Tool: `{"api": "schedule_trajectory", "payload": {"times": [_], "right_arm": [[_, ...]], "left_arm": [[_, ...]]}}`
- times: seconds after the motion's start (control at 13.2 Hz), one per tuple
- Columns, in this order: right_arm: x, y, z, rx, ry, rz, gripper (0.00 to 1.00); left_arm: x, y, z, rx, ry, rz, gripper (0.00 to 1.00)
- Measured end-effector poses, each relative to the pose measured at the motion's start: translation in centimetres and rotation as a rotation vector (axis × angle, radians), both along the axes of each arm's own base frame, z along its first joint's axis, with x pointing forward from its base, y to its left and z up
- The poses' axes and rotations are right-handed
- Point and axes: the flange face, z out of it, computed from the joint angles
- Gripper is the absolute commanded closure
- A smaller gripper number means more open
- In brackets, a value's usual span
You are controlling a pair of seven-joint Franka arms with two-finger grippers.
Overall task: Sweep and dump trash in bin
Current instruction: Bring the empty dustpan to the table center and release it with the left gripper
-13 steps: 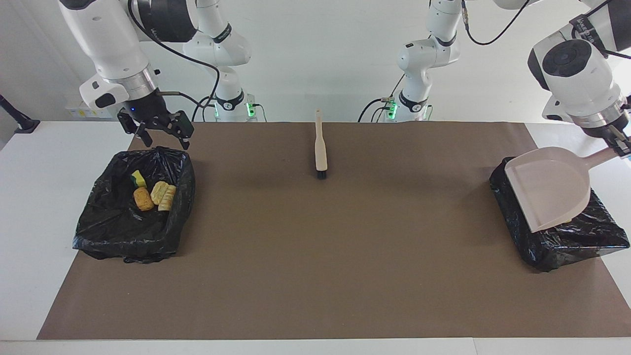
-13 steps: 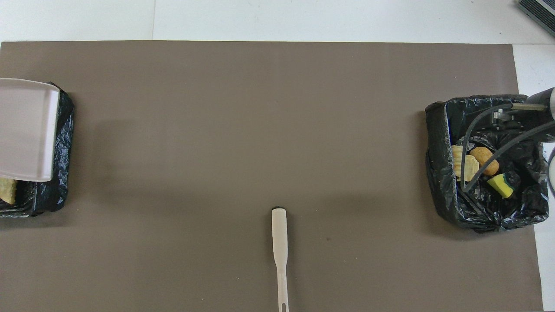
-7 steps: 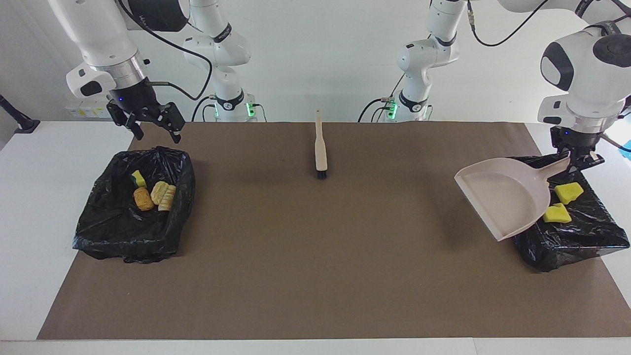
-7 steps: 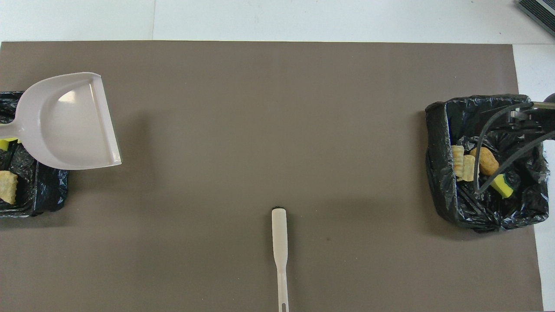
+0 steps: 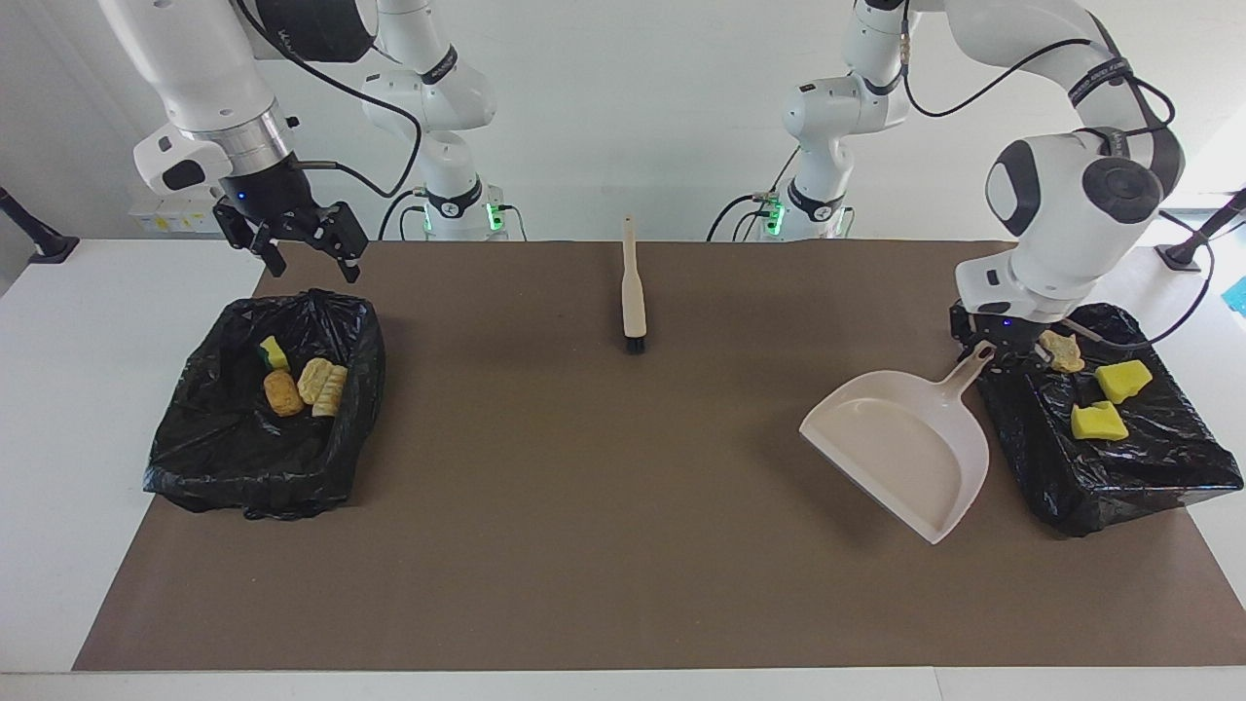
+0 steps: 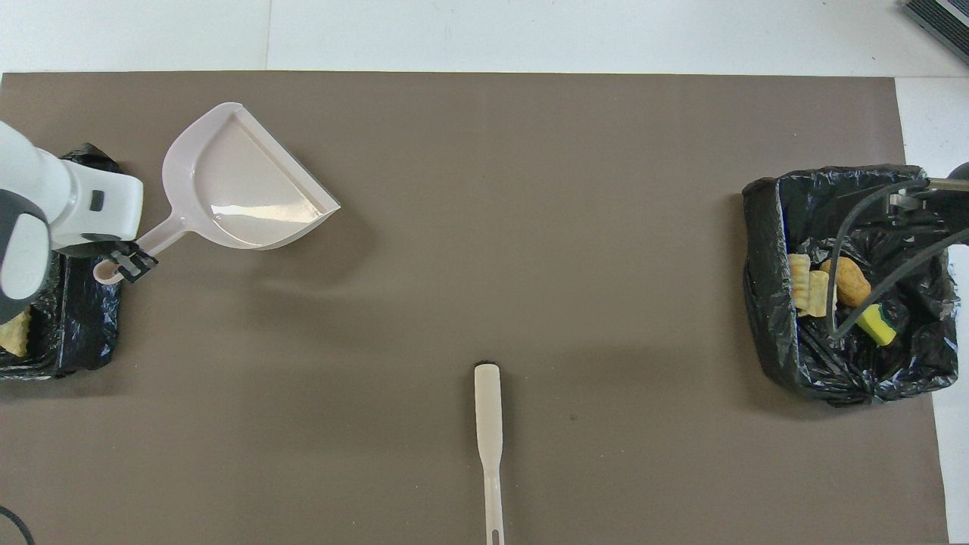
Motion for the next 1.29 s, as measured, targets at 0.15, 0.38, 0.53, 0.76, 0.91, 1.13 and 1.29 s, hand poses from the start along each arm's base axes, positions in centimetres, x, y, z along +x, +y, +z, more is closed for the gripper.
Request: {"api": "schedule_trajectory", "payload": {"times": [0.15,0.38,0.53,0.76,0.91,1.13,1.29], "right_arm": [[0.0,0.0,0.0,0.0,0.0,0.0,0.0],[0.0,0.0,0.0,0.0,0.0,0.0,0.0],[0.0,0.0,0.0,0.0,0.0,0.0,0.0],[0.0,0.0,0.0,0.0,0.0,0.0,0.0],[0.0,0.0,0.0,0.0,0.0,0.0,0.0],[0.0,0.0,0.0,0.0,0.0,0.0,0.0],[0.0,0.0,0.0,0.0,0.0,0.0,0.0]], "left_arm": [[-0.7,-7.1,-1.3,0.003,-0.006,0.18,1.0],[-3.1,-17.4,-2.9,-0.019,0.001,0.401,1.0],[-5.4,-24.3,-3.9,-0.027,-0.007,0.506,1.0],[-7.8,-33.1,-5.4,-0.065,-0.022,0.643,1.0],[-8.3,-37.6,-7.8,-0.073,-0.027,0.733,1.0],[-7.2,-41.9,-11.3,-0.092,-0.036,0.82,0.0],[-5.3,-40.6,-9.9,-0.114,-0.061,0.855,0.0]]}}
